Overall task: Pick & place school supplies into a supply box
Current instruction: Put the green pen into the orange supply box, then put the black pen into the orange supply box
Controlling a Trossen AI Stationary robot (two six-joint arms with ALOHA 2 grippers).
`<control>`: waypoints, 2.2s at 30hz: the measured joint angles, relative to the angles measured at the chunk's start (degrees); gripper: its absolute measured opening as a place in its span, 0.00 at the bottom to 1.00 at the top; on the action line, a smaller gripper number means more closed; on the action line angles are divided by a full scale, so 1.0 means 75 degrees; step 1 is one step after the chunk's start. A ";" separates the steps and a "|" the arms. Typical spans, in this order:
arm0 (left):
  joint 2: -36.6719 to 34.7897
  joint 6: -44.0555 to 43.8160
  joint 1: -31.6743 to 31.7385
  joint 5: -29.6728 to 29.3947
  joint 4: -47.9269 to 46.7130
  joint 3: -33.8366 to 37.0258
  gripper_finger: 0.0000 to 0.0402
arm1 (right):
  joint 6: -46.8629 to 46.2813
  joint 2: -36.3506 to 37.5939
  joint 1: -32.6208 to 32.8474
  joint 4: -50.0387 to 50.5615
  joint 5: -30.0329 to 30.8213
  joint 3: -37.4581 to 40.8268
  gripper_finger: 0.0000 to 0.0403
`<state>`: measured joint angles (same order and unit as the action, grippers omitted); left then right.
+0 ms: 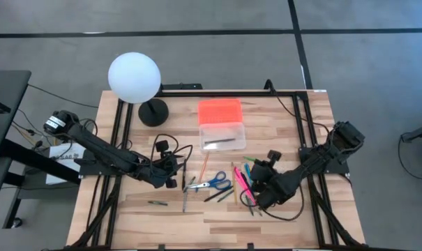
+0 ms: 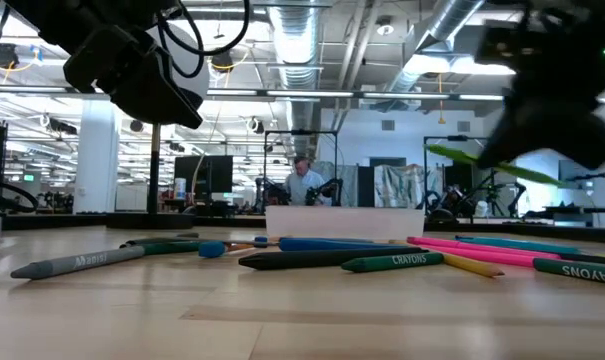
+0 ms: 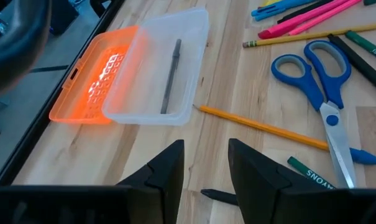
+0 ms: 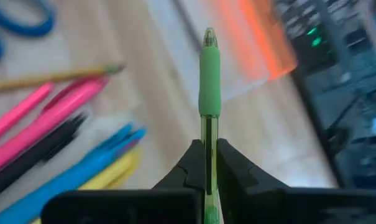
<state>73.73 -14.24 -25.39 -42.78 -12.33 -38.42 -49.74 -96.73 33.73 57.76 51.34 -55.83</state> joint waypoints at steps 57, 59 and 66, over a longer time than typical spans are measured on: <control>0.0147 -0.2014 -0.0096 0.0626 -0.0344 0.0036 0.30 | 0.6636 0.0017 -0.5015 -0.5439 -0.3847 -0.0619 0.29; 0.0238 -0.2424 -0.0056 0.0753 -0.0438 0.0038 0.30 | 0.6710 0.0035 -0.4774 -0.5675 -0.3380 -0.0619 0.30; 0.0799 -0.3402 0.0074 0.0854 -0.0414 0.0039 0.30 | 0.7042 0.0089 -0.3945 -0.5742 -0.2045 -0.0617 0.30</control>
<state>79.72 -39.76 -24.83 -36.38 -15.43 -38.13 3.08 -96.06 4.14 14.70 36.01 -60.46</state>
